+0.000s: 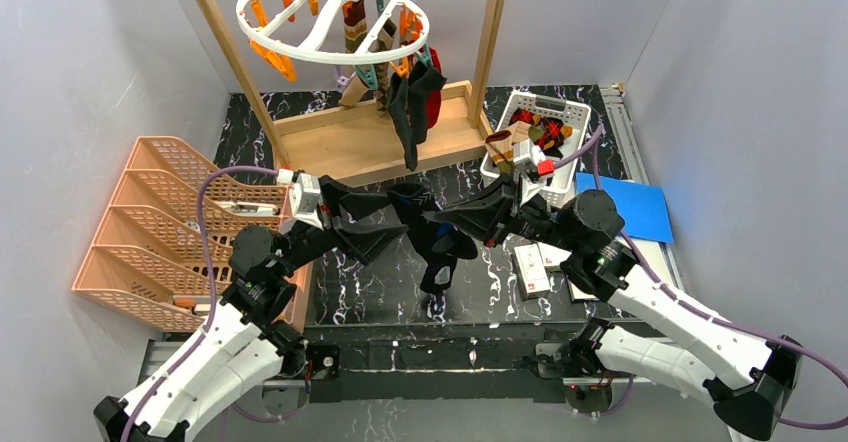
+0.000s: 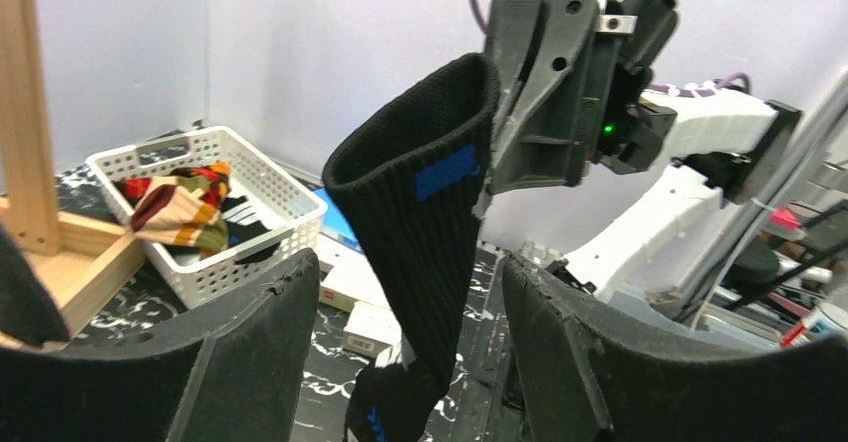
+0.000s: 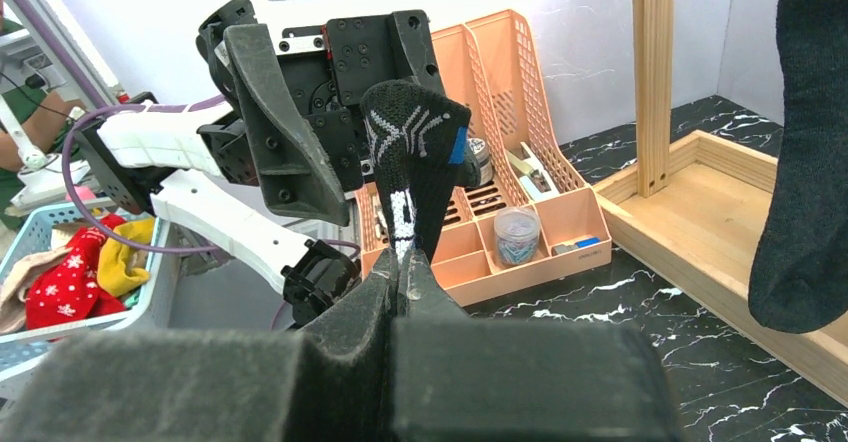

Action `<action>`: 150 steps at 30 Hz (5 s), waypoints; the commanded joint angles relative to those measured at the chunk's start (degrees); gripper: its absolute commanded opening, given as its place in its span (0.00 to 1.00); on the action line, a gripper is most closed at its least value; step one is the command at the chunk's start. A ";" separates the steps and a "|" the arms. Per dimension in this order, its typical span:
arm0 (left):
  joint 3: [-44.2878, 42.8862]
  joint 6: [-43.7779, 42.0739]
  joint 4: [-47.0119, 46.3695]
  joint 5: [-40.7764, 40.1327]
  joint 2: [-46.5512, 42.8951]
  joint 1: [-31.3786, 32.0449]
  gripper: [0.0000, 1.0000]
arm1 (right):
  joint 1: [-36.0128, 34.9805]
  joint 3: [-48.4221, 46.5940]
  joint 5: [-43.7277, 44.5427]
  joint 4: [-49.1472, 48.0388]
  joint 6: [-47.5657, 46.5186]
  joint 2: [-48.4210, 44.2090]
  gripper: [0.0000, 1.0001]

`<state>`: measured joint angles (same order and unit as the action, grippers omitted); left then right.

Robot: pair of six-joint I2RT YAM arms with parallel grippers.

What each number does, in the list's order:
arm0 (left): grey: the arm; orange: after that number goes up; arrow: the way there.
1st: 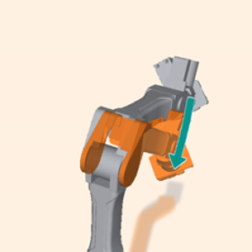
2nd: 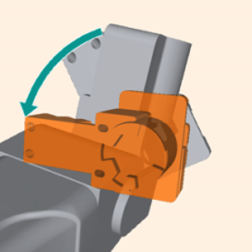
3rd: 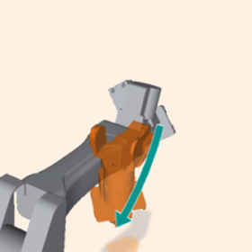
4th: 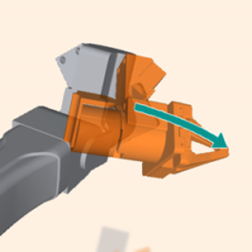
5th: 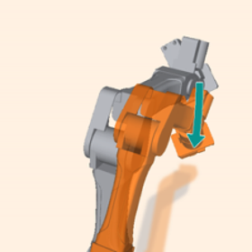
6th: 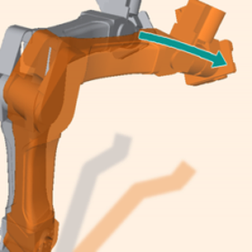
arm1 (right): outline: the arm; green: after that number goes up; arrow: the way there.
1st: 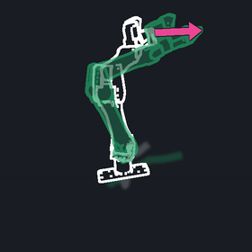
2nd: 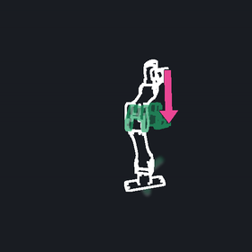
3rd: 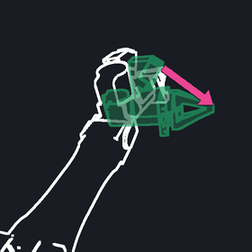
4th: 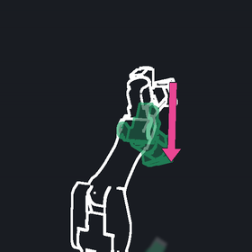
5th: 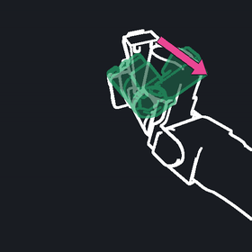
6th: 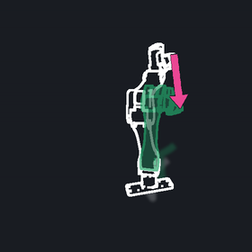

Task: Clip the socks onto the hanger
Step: Pick up the sock at the center of the board.

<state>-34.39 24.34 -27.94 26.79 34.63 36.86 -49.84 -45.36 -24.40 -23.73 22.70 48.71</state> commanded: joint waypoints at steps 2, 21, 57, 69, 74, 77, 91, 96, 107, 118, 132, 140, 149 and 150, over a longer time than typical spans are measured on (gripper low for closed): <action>-0.32 4.10 -7.24 8.33 2.27 -0.04 0.63 | 0.09 -2.72 -1.74 -3.51 1.03 0.25 0.01; 1.47 3.05 -7.96 7.72 0.69 -0.04 0.16 | 0.10 -3.46 -5.21 -1.91 0.50 2.00 0.01; -15.69 -44.92 31.99 10.72 3.48 0.95 0.00 | -0.16 -47.01 -1.72 55.36 -18.33 20.68 0.78; -15.59 -44.20 32.21 10.67 3.48 0.88 0.00 | -3.00 -54.04 2.15 64.14 -19.97 26.75 0.73; -15.66 -44.09 32.03 10.72 3.58 0.98 0.00 | -3.69 -54.43 4.13 65.09 -19.72 27.65 0.70; -15.86 -44.07 31.99 10.71 3.78 0.99 0.00 | -4.28 -54.56 4.60 65.45 -19.71 28.40 0.68; -15.97 -44.11 31.90 10.42 3.53 0.94 0.00 | -7.23 -55.97 8.90 67.63 -19.73 31.42 0.59; -15.79 -44.11 31.90 9.90 3.30 0.94 0.00 | -8.58 -57.35 14.75 68.97 -19.80 32.33 0.22; -15.66 -42.91 30.40 5.52 3.15 0.93 0.41 | -10.25 -62.76 19.29 69.18 -18.46 33.13 0.01; -14.86 -32.05 19.19 -10.07 1.04 0.88 0.51 | -10.31 -57.34 25.80 60.52 -12.36 29.65 0.01; -9.06 -10.06 15.16 -28.68 -7.10 1.00 0.98 | -10.34 -51.23 35.17 57.06 -2.92 26.99 0.01; -19.40 -6.12 26.94 -20.63 2.32 0.88 0.98 | -10.32 -48.17 34.87 54.91 -1.80 25.42 0.01; -22.91 -1.65 30.40 -15.40 8.28 0.93 0.98 | -10.34 -47.62 33.81 54.01 -1.43 25.47 0.01; -23.17 -1.40 30.67 -14.68 8.84 0.93 0.98 | -10.36 -47.69 33.66 54.01 -1.41 25.55 0.01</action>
<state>-54.57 20.95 0.82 8.36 42.39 37.63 -59.81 -92.88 9.23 34.06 20.67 75.90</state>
